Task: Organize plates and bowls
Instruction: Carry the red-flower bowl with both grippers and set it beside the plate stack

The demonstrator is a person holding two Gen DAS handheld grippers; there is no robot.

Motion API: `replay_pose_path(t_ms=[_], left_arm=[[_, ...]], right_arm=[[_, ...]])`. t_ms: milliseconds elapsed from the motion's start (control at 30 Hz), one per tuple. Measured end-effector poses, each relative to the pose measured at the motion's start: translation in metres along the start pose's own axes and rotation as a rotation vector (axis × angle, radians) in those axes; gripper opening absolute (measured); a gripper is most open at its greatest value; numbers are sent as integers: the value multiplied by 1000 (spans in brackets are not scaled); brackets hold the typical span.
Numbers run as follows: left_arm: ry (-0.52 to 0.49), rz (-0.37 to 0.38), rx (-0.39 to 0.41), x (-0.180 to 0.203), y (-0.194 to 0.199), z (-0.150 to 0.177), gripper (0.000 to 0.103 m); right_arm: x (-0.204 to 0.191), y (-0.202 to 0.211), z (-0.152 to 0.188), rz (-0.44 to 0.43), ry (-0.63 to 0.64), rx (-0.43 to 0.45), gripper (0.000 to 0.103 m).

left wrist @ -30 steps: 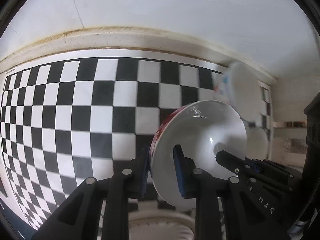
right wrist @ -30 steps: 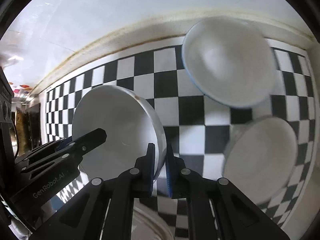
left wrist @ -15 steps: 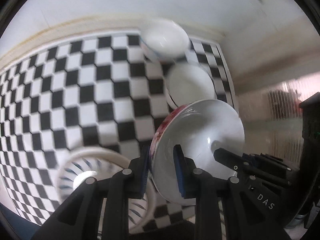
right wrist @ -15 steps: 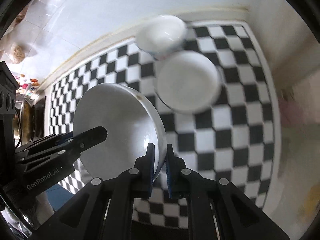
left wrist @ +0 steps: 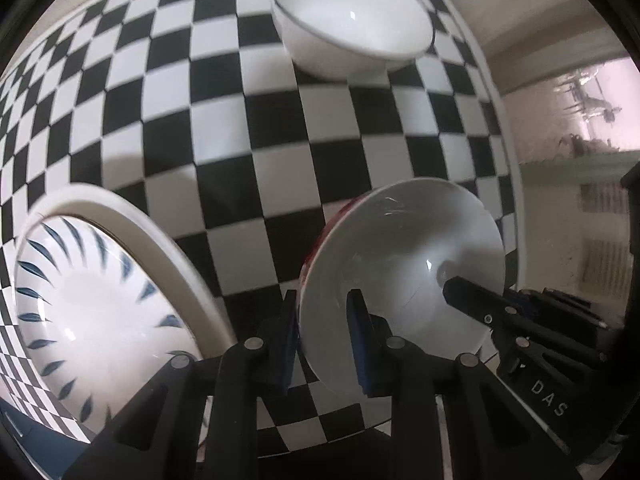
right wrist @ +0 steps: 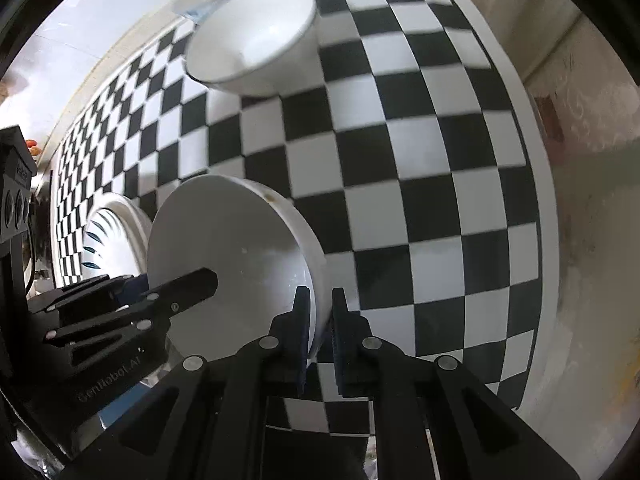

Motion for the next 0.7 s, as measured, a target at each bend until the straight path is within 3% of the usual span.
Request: replay_pose_path(t_ms=[233,700], left_arm=[[-35,-55,-11,5,-17,0,21],[5,-24,-23,13,-15,-5,22]], right_arm=[[8,-9,0,10,16,-6,11],[4,-17,-3,0,10,-47,11]])
Point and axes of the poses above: each gripper's, at about its wrist camera, not at the fingertips, and y roughly against the way its jaws point, x to its right, z to its underside, the point moved 10 cm from there along -y, roughly the way its jaws point, and after that the axes turned 1 degree about -x, right-handed, at the moved point
